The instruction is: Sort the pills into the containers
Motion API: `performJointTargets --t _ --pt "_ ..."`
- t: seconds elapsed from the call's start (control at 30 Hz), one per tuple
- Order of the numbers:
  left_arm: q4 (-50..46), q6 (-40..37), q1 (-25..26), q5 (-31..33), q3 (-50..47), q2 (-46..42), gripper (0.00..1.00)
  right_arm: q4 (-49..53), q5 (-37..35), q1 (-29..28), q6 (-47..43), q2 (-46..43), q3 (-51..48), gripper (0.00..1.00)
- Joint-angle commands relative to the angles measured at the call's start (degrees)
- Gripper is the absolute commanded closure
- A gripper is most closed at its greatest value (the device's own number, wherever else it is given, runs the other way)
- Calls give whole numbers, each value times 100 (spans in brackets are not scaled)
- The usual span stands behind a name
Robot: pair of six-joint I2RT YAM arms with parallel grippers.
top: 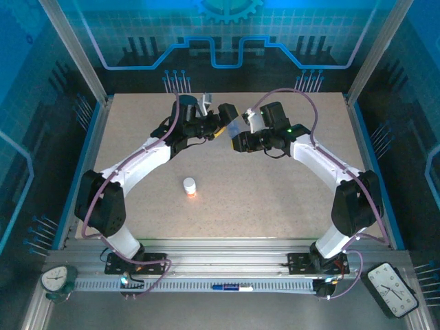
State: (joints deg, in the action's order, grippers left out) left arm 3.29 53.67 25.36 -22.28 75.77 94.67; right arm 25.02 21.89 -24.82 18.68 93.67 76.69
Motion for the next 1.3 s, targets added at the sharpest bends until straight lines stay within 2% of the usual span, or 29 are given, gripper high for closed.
performJointTargets --t 0.0,0.5,0.8,1.27 --pt "20 -103 58 -35 270 -19 1 20 19 -102 28 42 51 70" --pt "-23 -113 66 -68 302 -10 1 82 -63 -137 17 152 158 71" --pt "-221 -226 69 395 -24 -324 1 93 -199 -129 64 152 213 71" --pt "-225 -147 194 435 -89 -329 1 25 -78 -102 57 72 146 71"
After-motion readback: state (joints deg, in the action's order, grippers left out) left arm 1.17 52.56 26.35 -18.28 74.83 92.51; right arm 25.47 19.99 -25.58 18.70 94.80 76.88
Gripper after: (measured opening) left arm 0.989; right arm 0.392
